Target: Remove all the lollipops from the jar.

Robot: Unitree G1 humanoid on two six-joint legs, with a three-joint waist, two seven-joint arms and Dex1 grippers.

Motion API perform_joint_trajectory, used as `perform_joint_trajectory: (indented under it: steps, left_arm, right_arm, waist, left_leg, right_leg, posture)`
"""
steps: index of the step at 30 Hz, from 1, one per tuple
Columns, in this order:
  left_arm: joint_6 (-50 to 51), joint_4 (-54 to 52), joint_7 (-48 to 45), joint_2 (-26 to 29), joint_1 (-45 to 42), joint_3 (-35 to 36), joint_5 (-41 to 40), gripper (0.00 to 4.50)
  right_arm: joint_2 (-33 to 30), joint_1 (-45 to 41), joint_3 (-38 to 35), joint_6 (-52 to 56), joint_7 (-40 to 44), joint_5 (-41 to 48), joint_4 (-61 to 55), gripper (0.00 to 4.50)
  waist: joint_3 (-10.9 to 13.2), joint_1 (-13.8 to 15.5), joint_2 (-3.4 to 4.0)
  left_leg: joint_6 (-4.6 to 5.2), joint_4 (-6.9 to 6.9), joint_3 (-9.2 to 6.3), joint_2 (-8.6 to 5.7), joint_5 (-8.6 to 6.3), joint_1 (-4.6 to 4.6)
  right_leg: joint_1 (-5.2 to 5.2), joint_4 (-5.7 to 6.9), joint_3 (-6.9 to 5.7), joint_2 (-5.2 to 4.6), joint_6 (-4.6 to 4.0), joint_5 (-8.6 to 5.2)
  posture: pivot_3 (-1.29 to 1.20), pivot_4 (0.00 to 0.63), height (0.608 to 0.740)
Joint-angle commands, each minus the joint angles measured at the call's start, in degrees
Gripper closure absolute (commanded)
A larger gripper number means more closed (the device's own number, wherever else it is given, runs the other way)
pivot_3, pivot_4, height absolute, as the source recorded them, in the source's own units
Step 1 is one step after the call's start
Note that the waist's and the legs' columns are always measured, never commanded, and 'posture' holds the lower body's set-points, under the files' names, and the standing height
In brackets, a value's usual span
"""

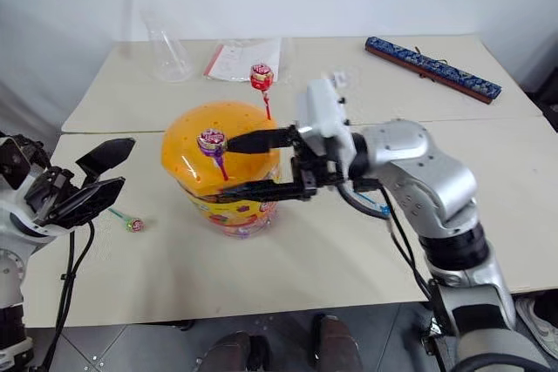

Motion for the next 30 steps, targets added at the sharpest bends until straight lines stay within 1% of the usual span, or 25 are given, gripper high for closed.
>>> perform_joint_trajectory:
  steps: [1, 4, 7, 9, 10, 15, 17, 19, 20, 22, 23, 24, 25, 26, 28, 30]
  left_arm:
    - [-1.52, -1.06, 0.04, -0.37, -0.92, 0.18, -0.01, 0.0]
    - [-2.0, -1.35, 0.49, -1.01, -1.52, -0.06, -0.32, 0.0]
    - [-1.67, -2.06, 0.79, -1.5, -1.47, -0.02, -0.94, 0.0]
    - [-1.39, -2.63, 0.82, -1.64, -1.14, 0.01, -1.25, 0.0]
    - [-1.38, -2.78, 1.06, -1.93, -1.18, 0.2, -1.68, 0.0]
    - [-1.43, -3.34, 1.93, -2.64, -1.91, 0.7, -3.21, 0.0]
    - [-1.12, -3.56, 2.41, -2.74, -2.47, 0.93, -4.32, 0.0]
    - [-0.91, -4.09, 2.96, -2.85, -2.64, 1.06, -5.27, 0.0]
    - [-0.54, -4.58, 3.18, -2.68, -2.84, 1.03, -6.0, 0.0]
    - [0.19, -5.98, 2.08, -0.99, -2.34, 0.33, -5.74, 0.0]
    - [0.68, -6.59, 1.27, 0.01, -1.75, 0.12, -5.46, 0.0]
    - [1.07, -7.1, 0.18, 1.47, -0.77, -0.11, -4.45, 0.0]
    - [1.34, -7.51, -0.45, 2.41, 0.0, -0.14, -3.9, 0.0]
    - [0.19, -7.58, -2.83, 4.33, 1.69, -0.96, -0.87, 0.0]
    - [-2.56, -6.12, -6.24, 7.3, 4.31, -2.0, 4.44, 0.0]
    - [-4.85, -4.82, -7.73, 8.29, 5.08, -2.01, 6.93, 0.0]
  right_arm:
    - [0.41, -1.23, -0.03, 1.57, 0.06, -0.56, -0.49, 2.01]
    - [1.33, -1.59, -0.07, 1.67, 0.15, -0.75, 0.11, 2.62]
    - [2.4, -1.55, -0.71, 1.84, -0.12, -0.72, 0.93, 3.55]
    - [2.77, -1.3, -1.28, 1.83, 0.03, -0.44, 1.26, 4.29]
    - [3.29, -1.19, -1.85, 1.64, -0.04, 0.07, 1.57, 4.47]
    - [5.85, -1.08, -6.0, 0.56, 0.19, 3.73, 3.51, 4.47]
    - [6.89, -1.23, -9.03, 0.64, 0.57, 6.94, 4.16, 4.47]
    - [6.74, -1.31, -11.11, 1.38, 0.29, 8.49, 4.32, 4.47]
    - [5.36, -1.43, -12.93, 2.84, -0.77, 9.37, 4.52, 4.47]
    - [-0.35, -1.29, -18.74, 7.51, -2.59, 12.57, 5.9, 4.47]
    - [-4.37, -0.45, -20.6, 9.34, -2.04, 12.45, 6.95, 4.47]
    - [-9.85, 1.79, -21.84, 9.07, 0.43, 9.71, 8.87, 4.47]
    - [-13.54, 3.49, -22.4, 8.63, 2.22, 7.73, 10.03, 4.47]
    - [-18.09, 5.84, -22.87, 7.6, 3.13, 4.25, 13.27, 4.47]
    - [-27.42, 13.41, -20.78, -3.04, 7.45, -7.47, 21.02, 4.47]
    - [-33.0, 19.17, -18.88, -10.69, 9.62, -15.35, 26.98, 4.47]
  waist:
    - [0.0, 0.0, 0.0]
    - [0.0, 0.02, 0.0]
    - [0.0, 0.0, 0.0]
    - [0.0, 0.0, 0.0]
    - [0.0, -0.01, 0.0]
    - [0.0, 0.0, -0.01]
    - [0.0, 0.0, -0.01]
    - [0.0, 0.0, -0.01]
    - [0.0, 0.02, -0.01]
    - [0.01, 0.2, -0.03]
    - [0.02, 0.33, -0.05]
    - [0.02, 0.39, -0.05]
    - [0.03, 0.52, -0.06]
    - [0.02, 0.62, -0.05]
    - [0.01, 0.62, -0.08]
    - [0.01, 0.8, -0.07]
  left_leg:
    - [0.0, 0.0, -0.01, 0.0, 0.0, 0.0]
    - [0.0, 0.0, -0.02, 0.0, 0.0, -0.01]
    - [0.0, 0.0, -0.02, 0.0, 0.0, -0.01]
    - [0.0, 0.0, -0.02, 0.0, 0.0, -0.01]
    - [0.0, 0.0, -0.02, 0.0, 0.0, -0.01]
    - [0.0, 0.0, -0.02, 0.01, 0.0, -0.01]
    - [0.0, 0.0, -0.02, 0.01, 0.0, 0.0]
    - [0.01, 0.0, -0.02, 0.0, 0.0, 0.0]
    - [0.01, 0.0, -0.02, 0.0, 0.0, 0.0]
    - [0.01, 0.0, -0.06, -0.02, 0.0, -0.03]
    - [0.02, 0.0, -0.13, -0.06, -0.01, -0.07]
    - [0.07, 0.0, -0.16, -0.11, -0.02, -0.1]
    - [0.12, 0.0, -0.16, -0.13, -0.04, -0.1]
    - [0.19, -0.01, -0.16, -0.13, -0.09, -0.11]
    - [0.25, -0.05, -0.09, -0.09, -0.19, -0.11]
    - [0.3, -0.09, 0.17, -0.12, -0.24, -0.11]
  right_leg:
    - [0.0, 0.01, 0.0, 0.0, 0.0, 0.0]
    - [0.0, 0.0, -0.04, -0.01, 0.0, 0.0]
    - [0.0, 0.01, -0.05, 0.0, 0.0, 0.0]
    - [0.0, 0.01, -0.05, 0.0, 0.0, 0.0]
    - [0.0, 0.01, -0.05, 0.0, 0.0, 0.0]
    - [0.0, 0.03, -0.04, 0.0, 0.0, 0.0]
    - [0.0, 0.03, -0.04, 0.0, 0.0, 0.0]
    - [0.0, 0.03, -0.03, 0.01, 0.0, 0.0]
    - [0.0, 0.03, -0.03, 0.01, 0.0, 0.0]
    - [0.0, 0.03, -0.05, -0.01, 0.0, 0.0]
    - [0.0, 0.02, -0.08, -0.02, 0.02, 0.01]
    - [0.0, 0.0, -0.09, -0.03, 0.02, 0.01]
    - [0.01, -0.08, -0.09, -0.05, 0.02, 0.01]
    - [0.03, -0.17, -0.09, -0.06, 0.02, 0.01]
    - [0.08, -0.4, -0.14, -0.02, 0.02, 0.01]
    - [0.07, -0.56, -0.3, 0.1, 0.03, 0.0]
  posture:
    - [0.0, 0.15, 0.74]
    - [0.0, 0.15, 0.74]
    - [0.0, 0.15, 0.74]
    - [0.0, 0.15, 0.74]
    - [0.0, 0.15, 0.74]
    - [0.0, 0.15, 0.74]
    - [0.0, 0.15, 0.74]
    - [0.0, 0.15, 0.74]
    - [0.0, 0.15, 0.74]
    - [0.0, 0.15, 0.74]
    - [0.0, 0.15, 0.74]
    - [0.0, 0.15, 0.74]
    - [0.0, 0.15, 0.74]
    - [0.0, 0.15, 0.74]
    - [0.0, 0.15, 0.74]
    - [0.0, 0.15, 0.74]
